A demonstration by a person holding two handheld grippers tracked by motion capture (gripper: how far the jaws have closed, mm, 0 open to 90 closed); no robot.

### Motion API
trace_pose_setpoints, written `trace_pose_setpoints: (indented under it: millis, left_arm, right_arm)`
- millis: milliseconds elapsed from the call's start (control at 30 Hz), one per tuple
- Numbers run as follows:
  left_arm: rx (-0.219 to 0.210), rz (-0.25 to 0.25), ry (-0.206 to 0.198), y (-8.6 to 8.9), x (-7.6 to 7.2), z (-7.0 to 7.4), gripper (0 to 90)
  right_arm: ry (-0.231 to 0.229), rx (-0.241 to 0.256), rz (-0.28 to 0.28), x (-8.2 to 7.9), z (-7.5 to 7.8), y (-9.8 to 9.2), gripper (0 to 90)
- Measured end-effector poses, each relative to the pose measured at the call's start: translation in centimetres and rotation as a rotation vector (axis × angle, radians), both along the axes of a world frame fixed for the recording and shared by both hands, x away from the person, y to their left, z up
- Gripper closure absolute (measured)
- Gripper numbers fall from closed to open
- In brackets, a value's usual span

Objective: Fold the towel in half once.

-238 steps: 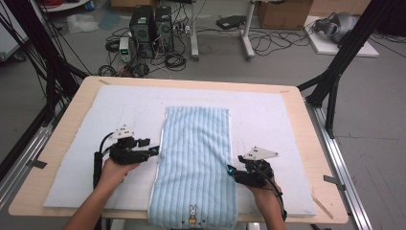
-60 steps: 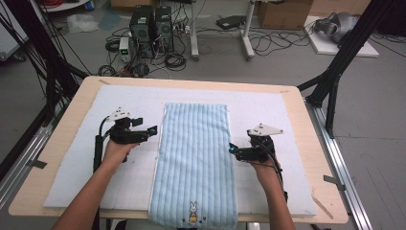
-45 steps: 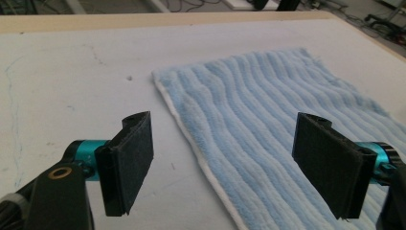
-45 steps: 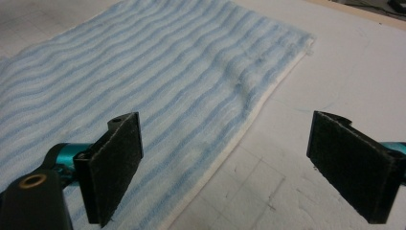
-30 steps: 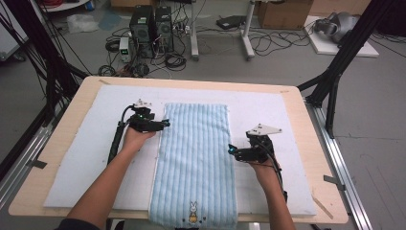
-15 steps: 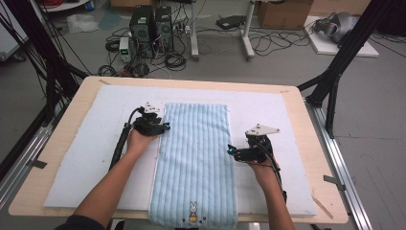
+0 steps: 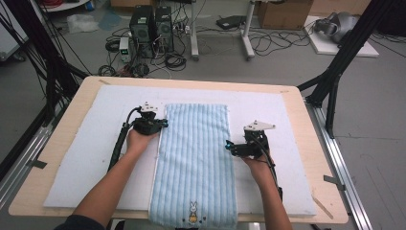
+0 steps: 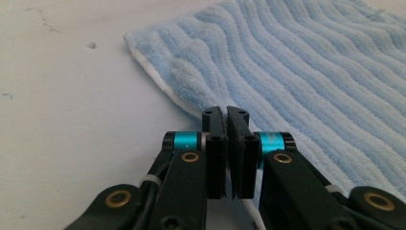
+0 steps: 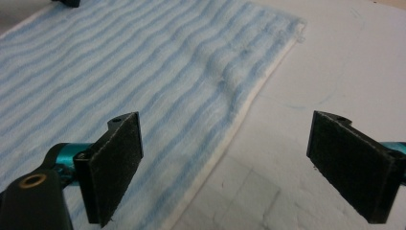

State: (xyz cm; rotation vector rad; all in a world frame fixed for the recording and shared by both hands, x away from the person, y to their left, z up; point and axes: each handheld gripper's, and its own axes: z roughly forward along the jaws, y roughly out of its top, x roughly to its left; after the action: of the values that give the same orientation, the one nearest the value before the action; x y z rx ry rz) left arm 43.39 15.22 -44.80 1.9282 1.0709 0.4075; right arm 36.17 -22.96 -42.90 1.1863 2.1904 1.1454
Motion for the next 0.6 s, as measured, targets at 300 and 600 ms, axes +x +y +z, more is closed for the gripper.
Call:
trace_pose_setpoints:
  millis: [300, 600]
  left_arm:
    - [-0.026, -0.009, -0.01, 0.0, 0.0, 0.0, 85.9]
    - [-0.047, -0.006, 0.0, 0.2, 0.1, 0.0, 86.2]
  right_arm:
    - [0.119, 0.057, -0.012, 4.6, -1.3, 0.6, 27.7]
    - [0.115, -0.012, -0.038, 7.0, -1.8, 2.4, 56.9]
